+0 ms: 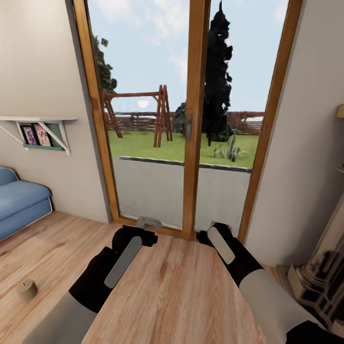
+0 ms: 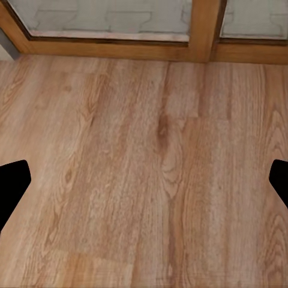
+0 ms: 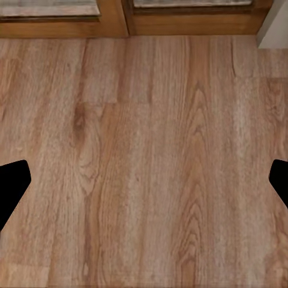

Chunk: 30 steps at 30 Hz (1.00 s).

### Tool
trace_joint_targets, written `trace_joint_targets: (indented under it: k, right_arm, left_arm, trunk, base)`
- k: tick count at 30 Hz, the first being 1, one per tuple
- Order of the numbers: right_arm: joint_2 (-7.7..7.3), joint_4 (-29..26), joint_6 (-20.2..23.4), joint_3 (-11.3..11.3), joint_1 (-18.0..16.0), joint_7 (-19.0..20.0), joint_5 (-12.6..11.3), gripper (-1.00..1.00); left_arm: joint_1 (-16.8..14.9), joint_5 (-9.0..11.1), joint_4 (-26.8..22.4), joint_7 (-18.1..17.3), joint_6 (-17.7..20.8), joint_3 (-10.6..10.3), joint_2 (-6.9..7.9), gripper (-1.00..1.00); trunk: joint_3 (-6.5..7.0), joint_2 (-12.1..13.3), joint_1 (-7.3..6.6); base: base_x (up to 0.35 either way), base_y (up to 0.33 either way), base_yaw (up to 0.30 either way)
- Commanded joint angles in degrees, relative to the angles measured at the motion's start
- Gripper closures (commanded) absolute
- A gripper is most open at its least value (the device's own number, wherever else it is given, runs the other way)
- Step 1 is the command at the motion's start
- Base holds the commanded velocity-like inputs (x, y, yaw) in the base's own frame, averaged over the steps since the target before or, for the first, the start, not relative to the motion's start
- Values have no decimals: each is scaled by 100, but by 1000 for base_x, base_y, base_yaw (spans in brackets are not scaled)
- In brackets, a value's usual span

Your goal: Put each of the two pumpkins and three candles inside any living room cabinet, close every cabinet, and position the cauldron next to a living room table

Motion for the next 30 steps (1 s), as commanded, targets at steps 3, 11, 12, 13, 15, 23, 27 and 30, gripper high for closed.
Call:
trace_joint_targets:
  k: [3,11,12,13,15,23,27,30]
  right_arm:
    - [-3,-6,7,14,-6,-58,-55,-100]
    - [-3,-6,5,14,-6,-58,-52,-100]
    - [-3,-6,4,14,-6,-58,-51,-100]
    - [-3,-6,4,14,-6,-58,-52,-100]
    - [-3,-8,5,16,-6,-58,-50,-100]
    - [-3,-12,5,18,-6,-58,-55,-100]
    - [-3,-12,8,22,-6,-58,-50,-100]
    - [-3,-11,7,23,-4,-58,-48,-100]
  left_arm:
    - [-5,56,-4,57,12,8,1,-100]
    - [-5,56,-3,56,12,26,1,-100]
    - [-5,56,-2,56,12,28,1,-100]
    - [-5,56,-1,56,12,29,1,-100]
    - [-5,56,-2,57,12,28,1,-100]
    - [-5,56,0,58,12,25,1,-100]
    - [-5,56,0,58,12,25,1,-100]
    - [-5,56,3,58,12,25,1,-100]
  trunk:
    - [-7,-3,3]
    - [-7,-3,3]
    - [-7,-3,3]
    - [-7,-3,3]
    - [-7,-3,3]
    - [-7,-3,3]
    - [-6,-3,3]
    - [-2,-3,3]
  base:
    - [314,-2,0]
    - [316,0,1]
    - [316,0,27]
    - [316,-6,61]
    - [312,-45,134]
    - [280,-166,132]
    - [269,-203,42]
    - [268,-206,178]
